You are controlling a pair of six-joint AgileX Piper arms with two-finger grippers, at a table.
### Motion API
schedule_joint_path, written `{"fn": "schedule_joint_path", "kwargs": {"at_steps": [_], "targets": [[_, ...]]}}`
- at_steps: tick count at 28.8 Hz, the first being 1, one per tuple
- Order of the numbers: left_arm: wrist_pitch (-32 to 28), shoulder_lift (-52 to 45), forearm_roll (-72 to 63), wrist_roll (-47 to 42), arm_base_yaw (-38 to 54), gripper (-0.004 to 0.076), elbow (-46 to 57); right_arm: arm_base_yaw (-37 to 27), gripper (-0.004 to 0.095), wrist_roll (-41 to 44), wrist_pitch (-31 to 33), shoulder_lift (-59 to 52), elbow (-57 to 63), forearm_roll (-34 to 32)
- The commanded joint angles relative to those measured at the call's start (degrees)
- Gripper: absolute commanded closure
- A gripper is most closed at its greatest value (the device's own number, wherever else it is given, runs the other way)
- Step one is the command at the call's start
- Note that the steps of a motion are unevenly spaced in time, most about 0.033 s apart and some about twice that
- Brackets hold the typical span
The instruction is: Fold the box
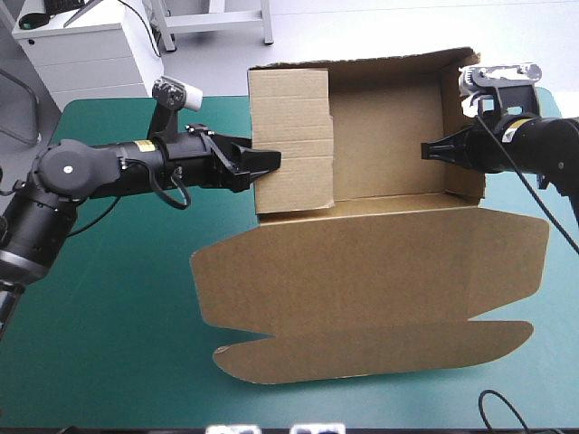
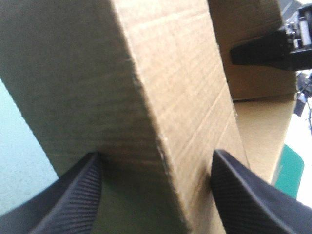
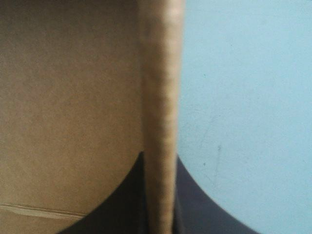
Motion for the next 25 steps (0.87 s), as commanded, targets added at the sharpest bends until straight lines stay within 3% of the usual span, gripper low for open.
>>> {"fn": "schedule_joint_path", "kwargs": {"at_steps": [1,12,19,22,25], "targets": [[-2.4,1.9,10.5,-9.0,-3.5,0.0262,-6.8,-0.2,0.0919,1.7,-5.1,-1.5,-1.8,2.3],[-2.4,7.6,47.3,-35.4,-12.6,0.0266,-16.2,-0.2,0.0919,3.4,-6.0,-1.1,-1.8,3.9],[1.1,10.4,63.6,-41.1,-18.1,0.0266,-16.7,-0.2,0.0919,3.5,-5.9,1.5,-1.8,6.8],[4.4,12.6,67.5,-41.1,-18.8,0.0267,-16.8,1.6,0.0920,3.3,-5.9,2.5,-1.8,4.7],[4.0,13.3,66.9,-41.8,-18.7,0.0324,-16.8,3.3,0.0920,3.3,-5.4,3.5,-1.8,3.1]]}}
